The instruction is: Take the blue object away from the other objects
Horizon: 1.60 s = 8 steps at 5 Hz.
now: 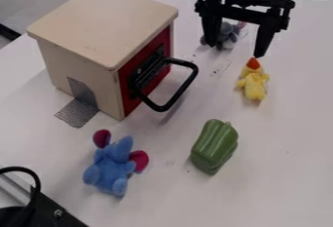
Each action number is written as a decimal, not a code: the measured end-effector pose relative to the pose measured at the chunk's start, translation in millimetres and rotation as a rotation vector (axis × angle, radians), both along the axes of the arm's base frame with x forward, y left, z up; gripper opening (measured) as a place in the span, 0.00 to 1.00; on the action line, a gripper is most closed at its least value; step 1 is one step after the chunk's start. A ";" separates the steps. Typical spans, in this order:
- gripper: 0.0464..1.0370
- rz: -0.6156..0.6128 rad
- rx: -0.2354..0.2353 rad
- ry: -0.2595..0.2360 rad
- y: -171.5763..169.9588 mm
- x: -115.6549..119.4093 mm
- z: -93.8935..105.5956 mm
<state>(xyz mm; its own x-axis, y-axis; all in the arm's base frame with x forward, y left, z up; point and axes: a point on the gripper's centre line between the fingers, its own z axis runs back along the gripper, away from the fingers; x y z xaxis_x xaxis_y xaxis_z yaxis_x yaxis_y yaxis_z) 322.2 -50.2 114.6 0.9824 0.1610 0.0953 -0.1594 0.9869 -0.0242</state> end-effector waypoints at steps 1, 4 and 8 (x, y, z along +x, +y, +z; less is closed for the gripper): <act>0.96 0.000 0.006 0.035 0.6 -3.9 -10.6; 0.96 -0.050 0.012 -0.019 43.1 -133.5 -9.8; 0.96 -0.046 0.094 0.033 78.8 -164.7 -70.2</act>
<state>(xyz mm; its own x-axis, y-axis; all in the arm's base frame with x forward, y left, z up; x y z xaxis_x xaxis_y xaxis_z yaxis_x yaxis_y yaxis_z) 157.5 28.5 44.4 0.9914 0.1077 0.0748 -0.1132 0.9908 0.0737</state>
